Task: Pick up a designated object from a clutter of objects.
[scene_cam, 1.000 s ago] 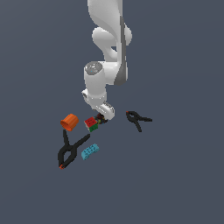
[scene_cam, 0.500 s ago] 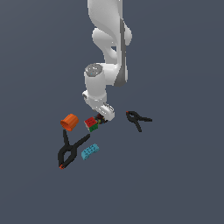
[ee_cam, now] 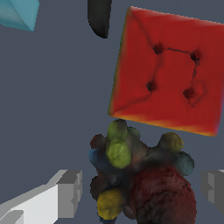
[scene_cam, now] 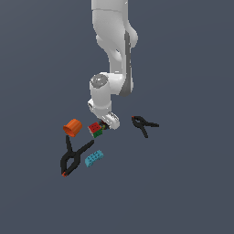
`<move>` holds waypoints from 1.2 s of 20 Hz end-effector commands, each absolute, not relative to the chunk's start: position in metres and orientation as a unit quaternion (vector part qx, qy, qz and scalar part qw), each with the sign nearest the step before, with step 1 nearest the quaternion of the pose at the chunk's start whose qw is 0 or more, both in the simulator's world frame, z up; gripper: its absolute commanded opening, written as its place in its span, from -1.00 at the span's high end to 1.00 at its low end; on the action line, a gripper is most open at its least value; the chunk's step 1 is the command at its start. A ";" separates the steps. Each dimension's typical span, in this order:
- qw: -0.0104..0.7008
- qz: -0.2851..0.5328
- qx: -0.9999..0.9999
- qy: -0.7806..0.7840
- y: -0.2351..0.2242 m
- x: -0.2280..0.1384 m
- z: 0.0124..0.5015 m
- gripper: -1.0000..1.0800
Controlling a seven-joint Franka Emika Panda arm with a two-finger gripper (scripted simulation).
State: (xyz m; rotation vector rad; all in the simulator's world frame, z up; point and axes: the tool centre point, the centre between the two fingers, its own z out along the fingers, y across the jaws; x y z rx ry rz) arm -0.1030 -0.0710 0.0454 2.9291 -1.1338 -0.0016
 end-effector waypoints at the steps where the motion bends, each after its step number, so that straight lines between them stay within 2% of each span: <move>1: 0.000 0.000 0.933 -0.361 -0.071 -0.103 0.041 -0.92; 3: 0.000 0.000 0.932 -0.361 -0.071 -0.103 0.040 -0.92; 4: 0.000 0.000 0.932 -0.361 -0.071 -0.103 0.040 1.00; 17: 0.000 0.001 0.933 -0.361 -0.070 -0.101 0.043 1.00; 24: 0.000 0.001 0.933 -0.361 -0.065 -0.092 0.061 1.00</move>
